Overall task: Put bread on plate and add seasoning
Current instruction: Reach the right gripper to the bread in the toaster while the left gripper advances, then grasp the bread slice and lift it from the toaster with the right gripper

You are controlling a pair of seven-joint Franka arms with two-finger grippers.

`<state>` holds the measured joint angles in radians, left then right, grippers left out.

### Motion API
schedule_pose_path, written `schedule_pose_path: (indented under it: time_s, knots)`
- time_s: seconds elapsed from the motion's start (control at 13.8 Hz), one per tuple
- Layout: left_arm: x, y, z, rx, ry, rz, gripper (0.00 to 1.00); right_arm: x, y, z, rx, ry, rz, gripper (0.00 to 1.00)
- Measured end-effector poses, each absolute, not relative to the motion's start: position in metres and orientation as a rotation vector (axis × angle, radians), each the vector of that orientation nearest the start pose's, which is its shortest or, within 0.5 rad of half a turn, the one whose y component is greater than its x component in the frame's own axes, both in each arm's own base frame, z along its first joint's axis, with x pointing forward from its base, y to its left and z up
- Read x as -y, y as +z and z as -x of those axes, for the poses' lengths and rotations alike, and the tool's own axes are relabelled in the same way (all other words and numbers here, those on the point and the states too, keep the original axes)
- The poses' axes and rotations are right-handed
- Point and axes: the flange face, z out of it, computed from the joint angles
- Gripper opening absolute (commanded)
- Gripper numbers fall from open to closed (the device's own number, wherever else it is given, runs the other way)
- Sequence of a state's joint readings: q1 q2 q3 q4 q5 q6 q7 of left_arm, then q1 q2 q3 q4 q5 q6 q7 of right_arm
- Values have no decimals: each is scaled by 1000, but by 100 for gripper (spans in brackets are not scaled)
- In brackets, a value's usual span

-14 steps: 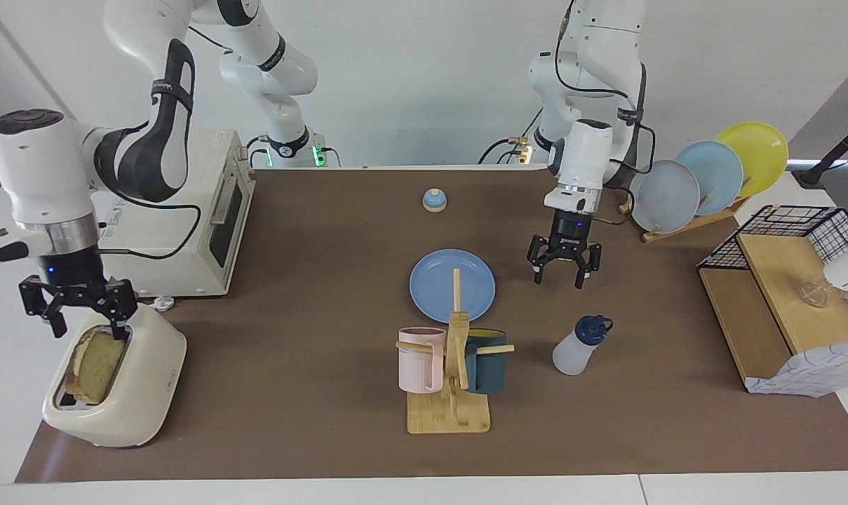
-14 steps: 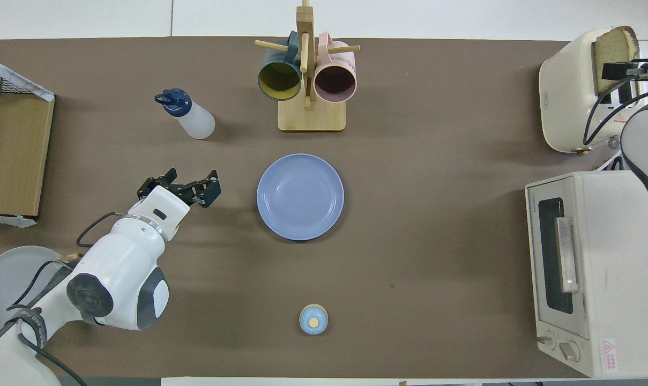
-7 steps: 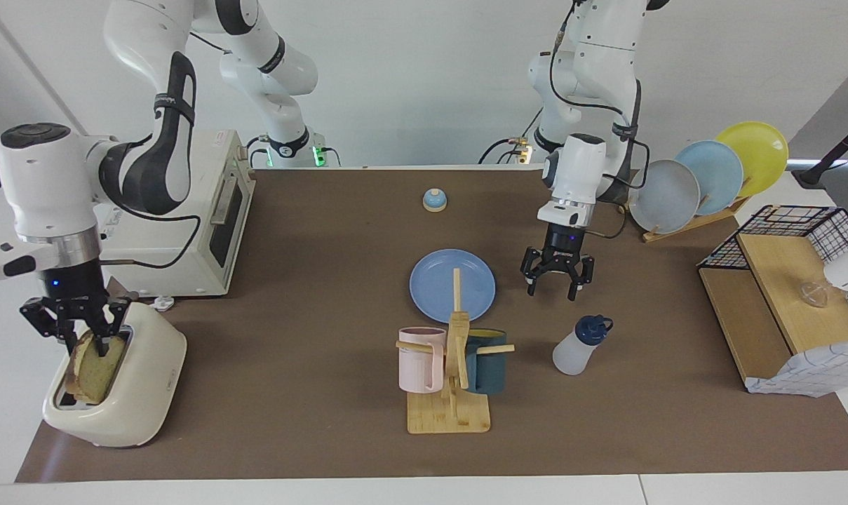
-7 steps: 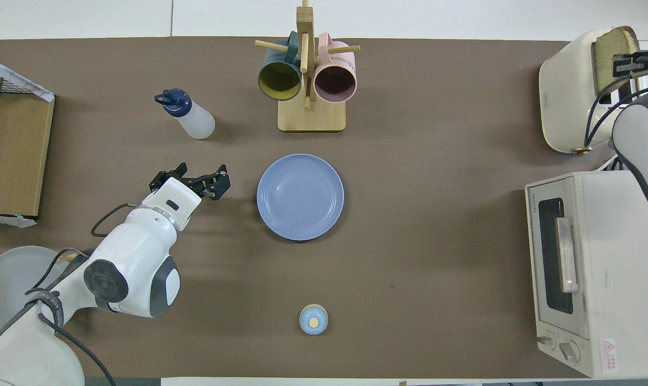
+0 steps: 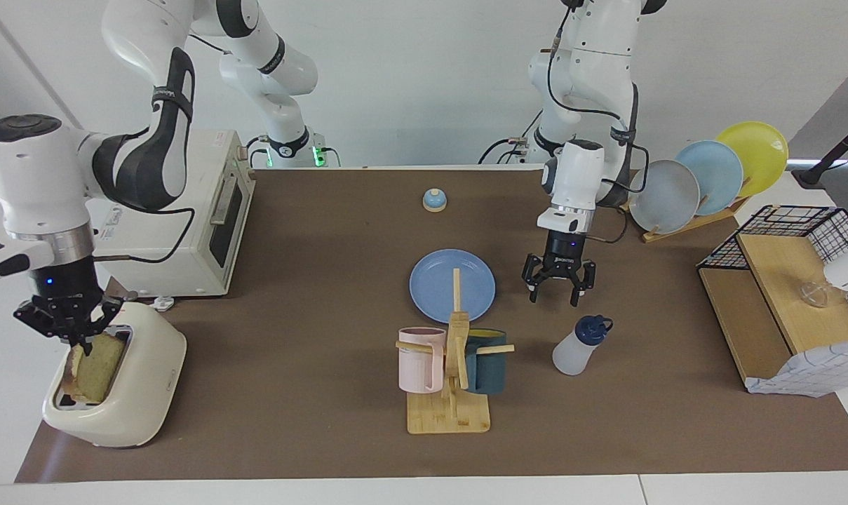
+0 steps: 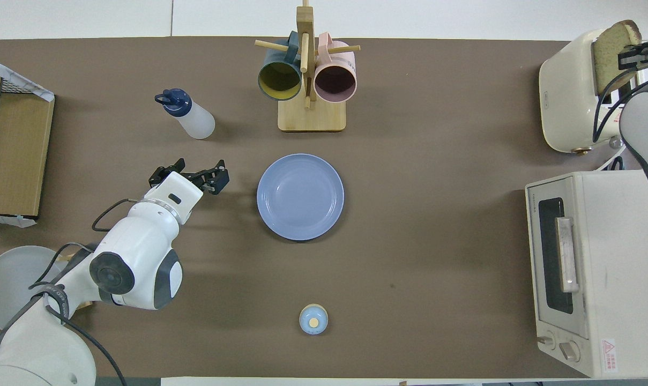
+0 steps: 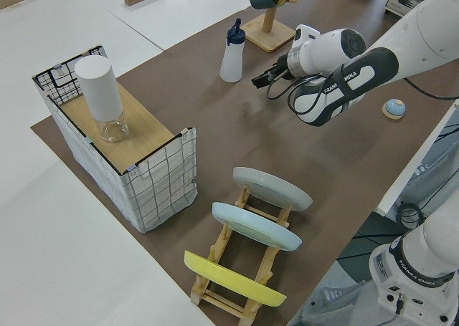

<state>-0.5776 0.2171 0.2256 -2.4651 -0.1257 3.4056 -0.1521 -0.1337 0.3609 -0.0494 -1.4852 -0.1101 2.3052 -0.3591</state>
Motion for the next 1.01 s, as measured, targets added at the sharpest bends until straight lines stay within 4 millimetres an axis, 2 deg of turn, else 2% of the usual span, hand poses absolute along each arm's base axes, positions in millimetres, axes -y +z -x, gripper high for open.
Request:
schedule_pose_path:
  time_s: [0.14, 0.29, 0.51, 0.58, 0.8, 0.94, 1.01]
  knots:
    - [174, 293, -509, -118, -1161, 3023, 100, 93, 565, -692, 469, -611, 3290, 0]
    - [184, 299, -516, -129, -1204, 2976, 100, 46, 613, -677, 556, -573, 3269, 0]
    - [188, 308, -526, -77, -1256, 2966, 100, -36, 650, -652, 712, -548, 3208, 0]
    - [188, 307, -527, -73, -1260, 2962, 100, -66, 659, -641, 707, -535, 3189, 0]
    - [187, 302, -530, -77, -1280, 2936, 100, -165, 670, -603, 498, -478, 3157, 0]
    - [185, 304, -534, -75, -1302, 2920, 100, -220, 664, -582, 451, -442, 3115, 0]
    - [184, 305, -536, -74, -1313, 2912, 100, -238, 658, -574, 423, -411, 3085, 0]
